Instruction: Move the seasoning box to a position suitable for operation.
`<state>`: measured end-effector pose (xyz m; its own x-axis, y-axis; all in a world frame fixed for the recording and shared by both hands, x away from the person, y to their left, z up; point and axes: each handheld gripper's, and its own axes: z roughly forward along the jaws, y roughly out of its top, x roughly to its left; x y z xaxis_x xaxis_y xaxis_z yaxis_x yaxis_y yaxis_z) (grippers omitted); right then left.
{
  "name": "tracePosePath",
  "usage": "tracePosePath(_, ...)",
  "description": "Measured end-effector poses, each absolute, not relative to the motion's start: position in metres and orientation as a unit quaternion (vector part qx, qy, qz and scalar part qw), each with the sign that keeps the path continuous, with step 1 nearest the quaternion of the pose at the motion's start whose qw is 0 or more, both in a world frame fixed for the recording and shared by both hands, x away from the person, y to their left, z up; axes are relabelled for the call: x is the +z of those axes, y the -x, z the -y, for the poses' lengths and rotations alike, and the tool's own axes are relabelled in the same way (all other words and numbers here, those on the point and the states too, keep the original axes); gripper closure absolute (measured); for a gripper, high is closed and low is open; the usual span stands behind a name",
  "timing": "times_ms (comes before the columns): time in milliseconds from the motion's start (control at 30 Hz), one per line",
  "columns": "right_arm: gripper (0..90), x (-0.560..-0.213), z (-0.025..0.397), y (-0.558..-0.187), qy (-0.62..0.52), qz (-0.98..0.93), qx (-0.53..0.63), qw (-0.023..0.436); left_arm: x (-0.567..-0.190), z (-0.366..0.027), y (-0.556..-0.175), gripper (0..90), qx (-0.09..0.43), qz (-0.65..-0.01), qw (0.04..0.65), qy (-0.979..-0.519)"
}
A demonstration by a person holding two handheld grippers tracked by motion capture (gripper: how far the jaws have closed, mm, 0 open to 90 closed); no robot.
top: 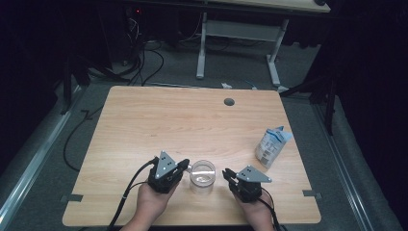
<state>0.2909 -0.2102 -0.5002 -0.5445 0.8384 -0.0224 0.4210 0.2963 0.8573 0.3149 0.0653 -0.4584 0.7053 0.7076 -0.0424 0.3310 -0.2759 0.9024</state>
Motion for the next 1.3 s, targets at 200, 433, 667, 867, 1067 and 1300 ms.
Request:
tracePosePath(200, 81.5, -0.4992, 0.2093, -0.2897, -0.408, -0.766, 0.432, 0.246, -0.4596, -0.0628, -0.3133, 89.9, 0.189, -0.33, 0.5, -0.778)
tracePosePath(433, 82.2, -0.4988, 0.2098, -0.2896, -0.407, -0.766, 0.432, 0.248, -0.4596, -0.0627, -0.3129, 90.0, 0.198, -0.331, 0.5, -0.775)
tracePosePath(667, 82.2, -0.4992, 0.2091, -0.2898, -0.407, -0.767, 0.431, 0.246, -0.4595, -0.0665, -0.3131, 89.9, 0.199, -0.335, 0.499, -0.774)
tracePosePath(867, 82.2, -0.4991, 0.2088, -0.2896, -0.406, -0.768, 0.43, 0.246, -0.4606, -0.0674, -0.3129, 89.9, 0.198, -0.338, 0.503, -0.77)
tracePosePath(1067, 82.2, -0.499, 0.2089, -0.2895, -0.406, -0.767, 0.432, 0.246, -0.4619, -0.0681, -0.3128, 89.9, 0.198, -0.34, 0.506, -0.768)
tracePosePath(1300, 82.2, -0.4988, 0.2084, -0.2892, -0.405, -0.767, 0.433, 0.245, -0.4675, -0.0701, -0.3156, 90.0, 0.19, -0.351, 0.498, -0.77)
